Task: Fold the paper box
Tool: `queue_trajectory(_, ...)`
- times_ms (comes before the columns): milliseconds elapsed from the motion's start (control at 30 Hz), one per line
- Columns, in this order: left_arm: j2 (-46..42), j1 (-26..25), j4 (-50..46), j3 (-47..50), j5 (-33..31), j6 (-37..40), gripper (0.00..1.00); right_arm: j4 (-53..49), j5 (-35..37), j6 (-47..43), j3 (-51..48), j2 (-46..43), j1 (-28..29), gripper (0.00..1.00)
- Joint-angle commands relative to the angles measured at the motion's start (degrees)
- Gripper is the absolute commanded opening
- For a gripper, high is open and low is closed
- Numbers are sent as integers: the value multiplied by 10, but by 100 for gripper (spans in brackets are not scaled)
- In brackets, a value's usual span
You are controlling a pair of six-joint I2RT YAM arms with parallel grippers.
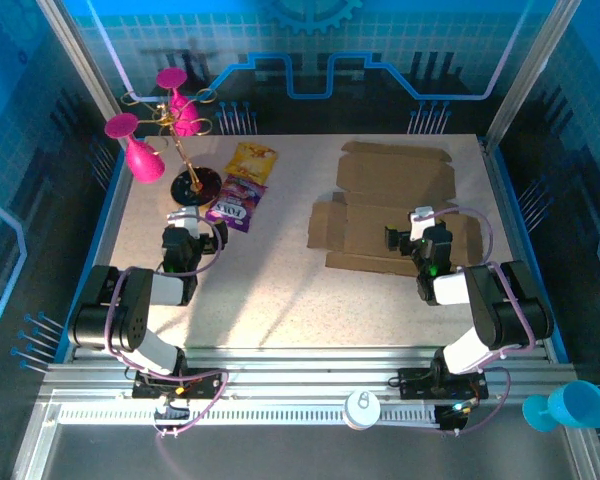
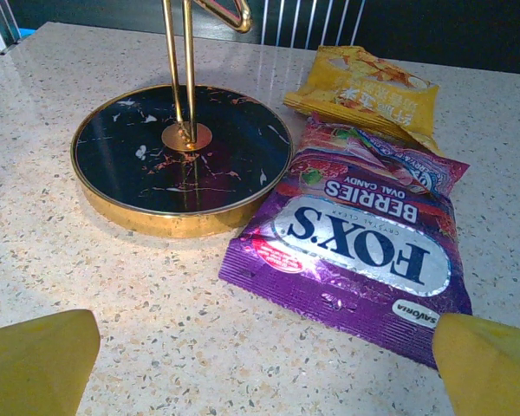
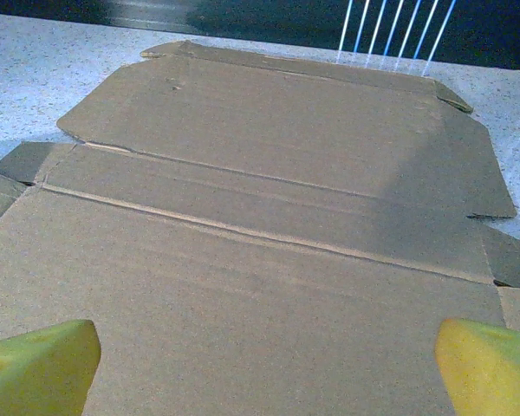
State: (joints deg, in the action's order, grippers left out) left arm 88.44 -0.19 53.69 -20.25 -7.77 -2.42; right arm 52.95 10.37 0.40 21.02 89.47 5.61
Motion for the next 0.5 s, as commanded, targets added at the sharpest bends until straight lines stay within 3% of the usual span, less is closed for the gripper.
queue_trajectory(0,3,-2,-11,-18,19,20,99,-1,-3,-1,10,-11,-9,100)
queue_trajectory(267,-1,-3,13,-5,6,17,99,39,9,3,-10,-16,-9,100)
queue_trajectory(367,-67,-41,-15,12,-132,18,99,151,81,-9,-79,-50,19,100)
queue_trajectory(400,-102,-58,-63,4,-166,24,99,166,168,-26,-89,-66,53,100)
queue_trajectory(467,-170,-91,-158,-24,-216,19,99,126,214,-65,-90,-140,94,100)
